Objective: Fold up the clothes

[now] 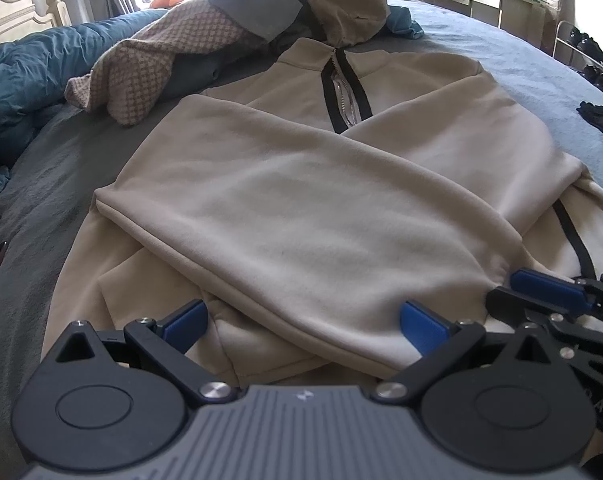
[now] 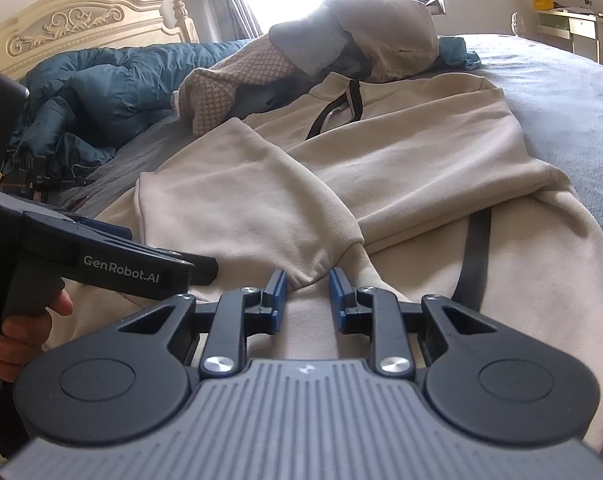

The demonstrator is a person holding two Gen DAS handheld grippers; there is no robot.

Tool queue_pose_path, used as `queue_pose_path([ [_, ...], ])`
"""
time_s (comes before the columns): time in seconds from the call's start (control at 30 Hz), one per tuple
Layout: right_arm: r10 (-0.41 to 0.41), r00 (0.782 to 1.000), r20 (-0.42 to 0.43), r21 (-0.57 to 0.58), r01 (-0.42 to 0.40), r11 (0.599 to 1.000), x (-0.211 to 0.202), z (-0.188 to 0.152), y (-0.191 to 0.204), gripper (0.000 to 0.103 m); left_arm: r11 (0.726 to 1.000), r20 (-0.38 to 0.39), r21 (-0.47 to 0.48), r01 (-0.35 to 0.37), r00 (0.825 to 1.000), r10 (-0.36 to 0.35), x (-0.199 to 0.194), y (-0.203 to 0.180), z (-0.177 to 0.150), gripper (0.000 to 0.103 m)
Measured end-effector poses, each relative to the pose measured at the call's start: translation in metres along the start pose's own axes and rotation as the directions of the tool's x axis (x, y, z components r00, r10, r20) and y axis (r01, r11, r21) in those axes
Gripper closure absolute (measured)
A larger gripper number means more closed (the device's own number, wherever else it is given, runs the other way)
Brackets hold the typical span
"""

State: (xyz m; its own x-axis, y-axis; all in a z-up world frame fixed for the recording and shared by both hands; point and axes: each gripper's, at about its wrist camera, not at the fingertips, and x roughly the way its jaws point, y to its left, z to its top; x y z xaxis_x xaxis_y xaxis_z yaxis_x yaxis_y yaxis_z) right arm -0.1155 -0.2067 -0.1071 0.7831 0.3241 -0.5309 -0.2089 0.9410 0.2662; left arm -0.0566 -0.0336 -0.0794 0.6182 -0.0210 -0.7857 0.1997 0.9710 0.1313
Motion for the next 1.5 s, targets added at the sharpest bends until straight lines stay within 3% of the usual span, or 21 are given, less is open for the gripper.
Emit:
queue_pose_path([
  [0.3, 0.002, 1.000, -0.005, -0.003, -0.002, 1.000, 0.000, 0.001, 0.000, 0.081, 1.000, 0.023, -0.005, -0.005, 1.000, 0.005, -0.007, 0.007, -0.001, 0.000],
  [0.43, 0.009, 1.000, 0.010, -0.024, -0.009, 1.000, -0.009, 0.011, 0.003, 0.080, 0.999, 0.153, 0.025, -0.039, 0.988, 0.035, -0.036, 0.024, 0.000, 0.000],
  [0.53, 0.019, 0.999, 0.049, -0.058, -0.016, 0.998, -0.019, 0.023, 0.011, 0.080, 1.000, 0.245, 0.018, 0.025, 0.969, -0.029, -0.050, 0.043, 0.005, 0.000],
  [0.67, 0.051, 0.997, 0.065, -0.094, -0.044, 0.995, -0.008, 0.040, 0.023, 0.080, 0.991, 0.292, -0.044, 0.126, 0.950, -0.108, -0.031, 0.064, 0.016, 0.000],
  [0.83, 0.034, 0.999, 0.020, -0.092, -0.032, 0.995, 0.020, 0.043, 0.025, 0.080, 0.989, 0.333, -0.078, 0.125, 0.938, -0.092, 0.012, 0.092, 0.022, 0.000],
  [0.9, 0.022, 1.000, -0.004, -0.090, -0.022, 0.996, 0.029, 0.039, 0.023, 0.080, 0.985, 0.318, -0.099, 0.141, 0.943, -0.103, 0.031, 0.106, 0.025, 0.000],
  [1.0, 0.009, 0.999, -0.036, -0.076, -0.012, 0.997, 0.037, 0.030, 0.016, 0.083, 0.975, 0.237, -0.186, 0.120, 0.969, -0.074, 0.062, 0.133, 0.024, 0.002],
  [1.07, 0.014, 0.999, -0.035, -0.072, -0.017, 0.997, 0.034, 0.028, 0.012, 0.083, 0.956, 0.203, -0.263, 0.130, 0.976, -0.077, 0.076, 0.156, 0.017, 0.002],
  [1.2, 0.022, 0.999, -0.041, -0.062, -0.024, 0.998, 0.028, 0.025, 0.004, 0.085, 0.921, 0.255, -0.338, 0.194, 0.961, -0.109, 0.066, 0.185, 0.010, 0.003],
  [1.27, 0.028, 0.999, -0.047, -0.049, -0.030, 0.998, 0.024, 0.029, 0.002, 0.085, 0.924, 0.283, -0.333, 0.190, 0.954, -0.094, 0.054, 0.189, 0.011, 0.004],
  [1.4, 0.024, 1.000, -0.016, -0.065, -0.025, 0.998, 0.018, 0.044, 0.010, 0.084, 0.926, 0.369, -0.301, 0.230, 0.923, -0.109, 0.039, 0.191, 0.021, 0.004],
  [1.5, 0.031, 1.000, -0.001, -0.091, -0.031, 0.995, 0.022, 0.055, 0.019, 0.084, 0.924, 0.376, -0.299, 0.239, 0.919, -0.116, 0.049, 0.194, 0.030, 0.005],
])
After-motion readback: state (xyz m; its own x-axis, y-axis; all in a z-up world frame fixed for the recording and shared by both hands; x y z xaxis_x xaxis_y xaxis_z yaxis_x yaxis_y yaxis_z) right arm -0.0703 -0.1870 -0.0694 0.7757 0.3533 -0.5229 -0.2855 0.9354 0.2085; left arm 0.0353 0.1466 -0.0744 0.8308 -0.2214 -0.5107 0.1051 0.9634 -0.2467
